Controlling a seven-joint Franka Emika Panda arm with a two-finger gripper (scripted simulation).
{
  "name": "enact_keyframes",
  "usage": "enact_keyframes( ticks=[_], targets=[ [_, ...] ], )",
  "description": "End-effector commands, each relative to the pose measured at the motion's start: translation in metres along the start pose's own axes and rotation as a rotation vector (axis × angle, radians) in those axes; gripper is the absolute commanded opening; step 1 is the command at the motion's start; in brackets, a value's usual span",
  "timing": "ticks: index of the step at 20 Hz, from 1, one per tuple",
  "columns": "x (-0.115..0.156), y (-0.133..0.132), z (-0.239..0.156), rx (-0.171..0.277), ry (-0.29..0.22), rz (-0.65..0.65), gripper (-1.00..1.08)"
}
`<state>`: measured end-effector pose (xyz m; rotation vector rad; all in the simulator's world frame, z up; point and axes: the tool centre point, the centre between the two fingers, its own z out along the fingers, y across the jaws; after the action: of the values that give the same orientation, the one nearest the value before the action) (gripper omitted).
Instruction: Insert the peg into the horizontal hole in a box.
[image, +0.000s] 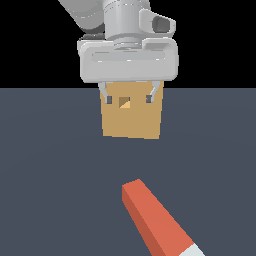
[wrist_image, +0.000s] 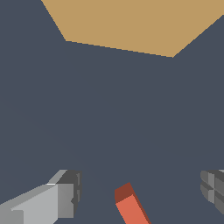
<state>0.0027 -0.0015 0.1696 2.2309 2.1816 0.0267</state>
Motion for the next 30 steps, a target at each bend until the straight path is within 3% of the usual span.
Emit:
enact_keyframes(
  ticks=[1, 14, 30],
  targets=[
    [0.0, 0.0, 0.0, 0.0, 0.0, 0.0, 1.0],
    [-0.031, 0.001, 0.012, 0.003, 0.001, -0.056, 1.0],
    [-0.143, 0.023, 0.056, 0.014, 0.006, -0.261, 1.0]
  ],
)
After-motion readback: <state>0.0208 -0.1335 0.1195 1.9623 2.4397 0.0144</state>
